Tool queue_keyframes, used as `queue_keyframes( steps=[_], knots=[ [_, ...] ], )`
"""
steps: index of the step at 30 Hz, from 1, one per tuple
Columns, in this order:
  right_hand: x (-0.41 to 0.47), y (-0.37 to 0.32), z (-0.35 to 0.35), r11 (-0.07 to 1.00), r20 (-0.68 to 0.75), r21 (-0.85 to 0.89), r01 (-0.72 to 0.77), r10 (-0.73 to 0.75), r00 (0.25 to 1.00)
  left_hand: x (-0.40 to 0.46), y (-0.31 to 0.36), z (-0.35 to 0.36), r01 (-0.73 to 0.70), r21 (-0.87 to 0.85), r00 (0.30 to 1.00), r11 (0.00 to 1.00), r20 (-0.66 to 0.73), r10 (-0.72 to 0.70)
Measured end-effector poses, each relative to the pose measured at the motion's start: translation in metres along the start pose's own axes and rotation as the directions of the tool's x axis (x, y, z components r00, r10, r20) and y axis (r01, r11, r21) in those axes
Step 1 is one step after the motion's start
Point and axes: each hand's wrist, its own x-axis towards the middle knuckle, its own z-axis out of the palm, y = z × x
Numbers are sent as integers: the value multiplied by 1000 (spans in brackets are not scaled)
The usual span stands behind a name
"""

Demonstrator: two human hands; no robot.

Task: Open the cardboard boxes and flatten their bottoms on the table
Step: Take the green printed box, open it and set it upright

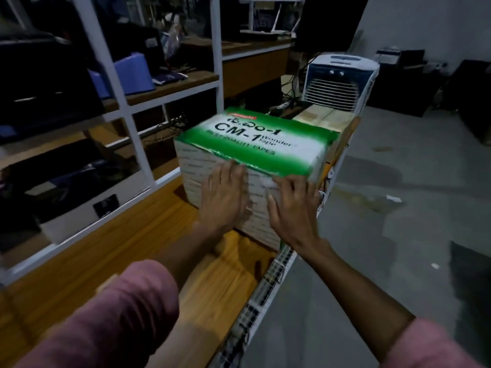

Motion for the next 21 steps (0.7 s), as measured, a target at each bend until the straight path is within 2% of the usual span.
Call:
queue_keyframes(
  steps=[2, 4, 6, 8, 12, 15, 18, 21],
  knots=[
    [9, -21, -15, 1000, 36, -24, -9, 10, 999, -8, -13, -21, 38, -1, 990, 999, 140, -37],
    [22, -34, -20, 997, 167, -62, -45, 55, 984, -17, -24, -38, 53, 10, 965, 999, 255, -54],
    [34, -40, -14, 992, 352, -88, -88, 114, 929, -25, -36, -52, 54, 3, 950, 999, 309, -52],
    [36, -40, -5, 987, 456, -99, -128, 159, 876, -31, -46, -63, 50, -4, 944, 999, 325, -46],
    [8, -50, -3, 985, 355, -108, -134, 164, 920, -26, -58, -73, 26, -3, 961, 1000, 276, -25],
    [-25, -66, -9, 991, 283, -123, -54, 87, 955, -19, -62, -72, 17, 49, 959, 999, 283, -30],
    [-52, -79, -15, 998, 240, -65, -1, 16, 971, -41, -62, -70, 21, 97, 944, 995, 325, -52],
    [-77, -78, -22, 999, 237, -10, 37, -34, 971, -87, -56, -72, 83, 138, 968, 987, 223, -113]
  ],
)
